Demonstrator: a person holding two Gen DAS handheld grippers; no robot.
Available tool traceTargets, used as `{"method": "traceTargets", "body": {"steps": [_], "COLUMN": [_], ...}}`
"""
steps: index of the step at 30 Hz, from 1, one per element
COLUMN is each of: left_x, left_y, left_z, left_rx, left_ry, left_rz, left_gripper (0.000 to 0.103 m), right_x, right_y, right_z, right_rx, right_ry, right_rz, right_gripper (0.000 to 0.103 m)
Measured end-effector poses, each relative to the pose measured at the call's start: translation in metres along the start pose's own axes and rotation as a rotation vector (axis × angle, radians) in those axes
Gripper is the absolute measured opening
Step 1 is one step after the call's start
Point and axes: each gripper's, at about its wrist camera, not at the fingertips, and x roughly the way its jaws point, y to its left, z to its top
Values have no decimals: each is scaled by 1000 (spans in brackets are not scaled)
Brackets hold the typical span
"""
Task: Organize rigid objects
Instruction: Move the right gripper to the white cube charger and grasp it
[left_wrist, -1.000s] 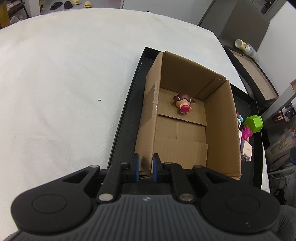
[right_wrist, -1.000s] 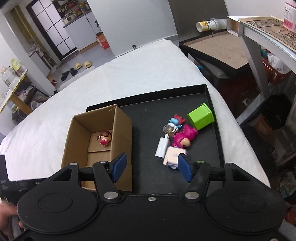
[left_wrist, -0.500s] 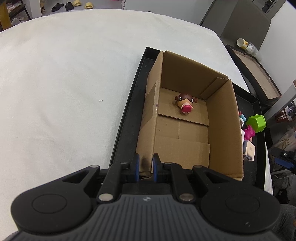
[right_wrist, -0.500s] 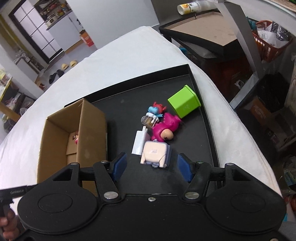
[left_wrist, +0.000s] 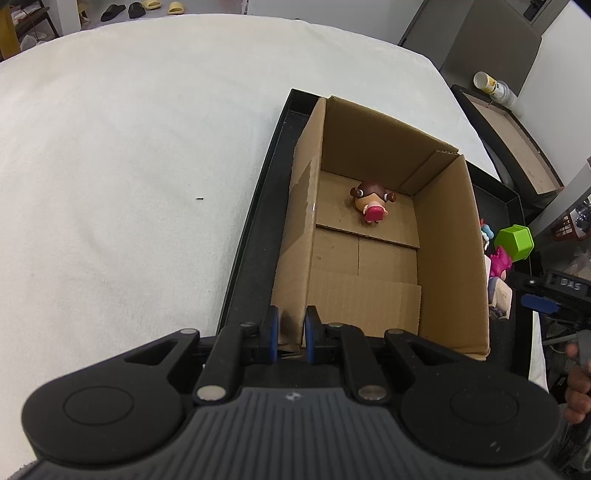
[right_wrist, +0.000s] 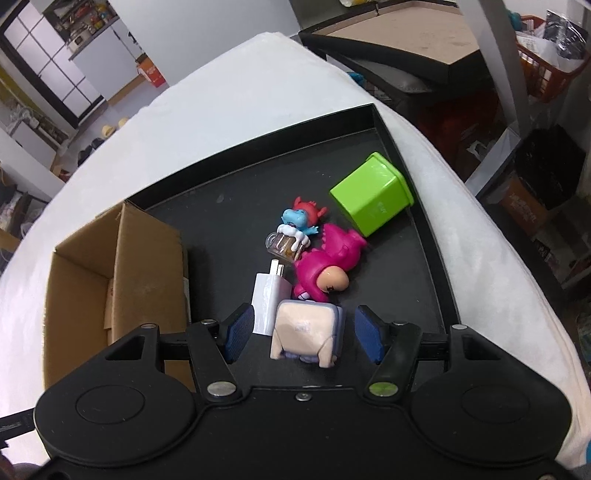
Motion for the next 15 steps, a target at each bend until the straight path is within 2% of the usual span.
{"method": "traceTargets", "body": {"steps": [4, 7, 8, 11, 15], "left_x": [1, 1, 0, 0, 0], "left_y": [0, 0, 0, -1, -1], "left_z": [0, 0, 0, 0, 0], "left_rx": [4, 3, 3, 7, 6], "left_ry": [1, 2, 3, 2, 2], "left_rz": [0, -1, -1, 2, 2], "left_gripper": [13, 13, 13, 13, 13], "right_x": [15, 24, 25, 26, 23], "right_y": [2, 0, -1, 0, 0], "right_z": [-2, -6, -7, -12, -14], "right_rx": [-18, -14, -4, -26, -30], "right_ry": [26, 45, 50, 46, 52], "right_rz": [-39, -54, -61, -102, -103], "right_gripper": [60, 54, 46, 46, 45]}}
